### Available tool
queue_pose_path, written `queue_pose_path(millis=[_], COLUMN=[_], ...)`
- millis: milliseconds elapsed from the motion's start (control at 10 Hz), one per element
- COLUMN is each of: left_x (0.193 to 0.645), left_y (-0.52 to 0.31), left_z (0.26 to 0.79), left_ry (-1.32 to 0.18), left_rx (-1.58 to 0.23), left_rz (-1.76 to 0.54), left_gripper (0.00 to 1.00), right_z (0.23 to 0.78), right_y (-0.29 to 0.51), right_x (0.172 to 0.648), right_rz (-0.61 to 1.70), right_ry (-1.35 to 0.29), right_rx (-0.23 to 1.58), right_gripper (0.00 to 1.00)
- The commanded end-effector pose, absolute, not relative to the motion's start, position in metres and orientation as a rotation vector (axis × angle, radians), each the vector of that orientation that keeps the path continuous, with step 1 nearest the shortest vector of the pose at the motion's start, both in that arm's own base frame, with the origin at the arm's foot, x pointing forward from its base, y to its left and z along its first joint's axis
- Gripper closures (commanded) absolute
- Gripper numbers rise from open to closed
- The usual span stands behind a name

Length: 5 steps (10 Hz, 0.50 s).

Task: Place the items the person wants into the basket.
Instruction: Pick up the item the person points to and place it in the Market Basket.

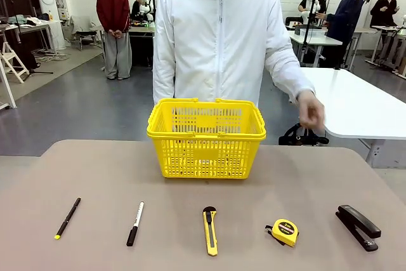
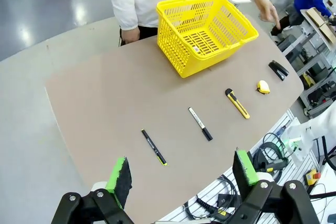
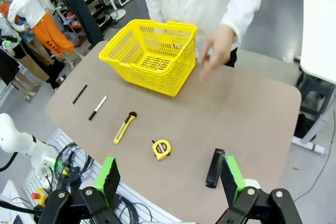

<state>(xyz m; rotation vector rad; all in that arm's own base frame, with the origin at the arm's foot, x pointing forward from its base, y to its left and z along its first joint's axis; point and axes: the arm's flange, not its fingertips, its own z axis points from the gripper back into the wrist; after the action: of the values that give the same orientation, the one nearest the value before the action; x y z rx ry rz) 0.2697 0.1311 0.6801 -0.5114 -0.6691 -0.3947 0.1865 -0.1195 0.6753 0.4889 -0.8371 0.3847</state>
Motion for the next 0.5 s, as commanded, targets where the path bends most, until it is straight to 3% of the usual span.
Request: queue_pose_path(millis=[0,400], left_x=[0.2691,0.2691], left_y=[0.1332,0.1332], left_z=[0.6810,0.6810], left_ry=[-0.668,-0.668], left_rx=[-0.510,-0.510], left_rz=[-0.408,-0.408], left_gripper=[0.00,0.00], right_z=[0.6749,0.6749], right_y=[-0.1180,-0.1180], right_x=[0.1874,0.1874], right_rz=[0.404,0.404], right_ry=[-0.835,-0.835], right_rx=[0.492,0.492], right_gripper=[0.00,0.00])
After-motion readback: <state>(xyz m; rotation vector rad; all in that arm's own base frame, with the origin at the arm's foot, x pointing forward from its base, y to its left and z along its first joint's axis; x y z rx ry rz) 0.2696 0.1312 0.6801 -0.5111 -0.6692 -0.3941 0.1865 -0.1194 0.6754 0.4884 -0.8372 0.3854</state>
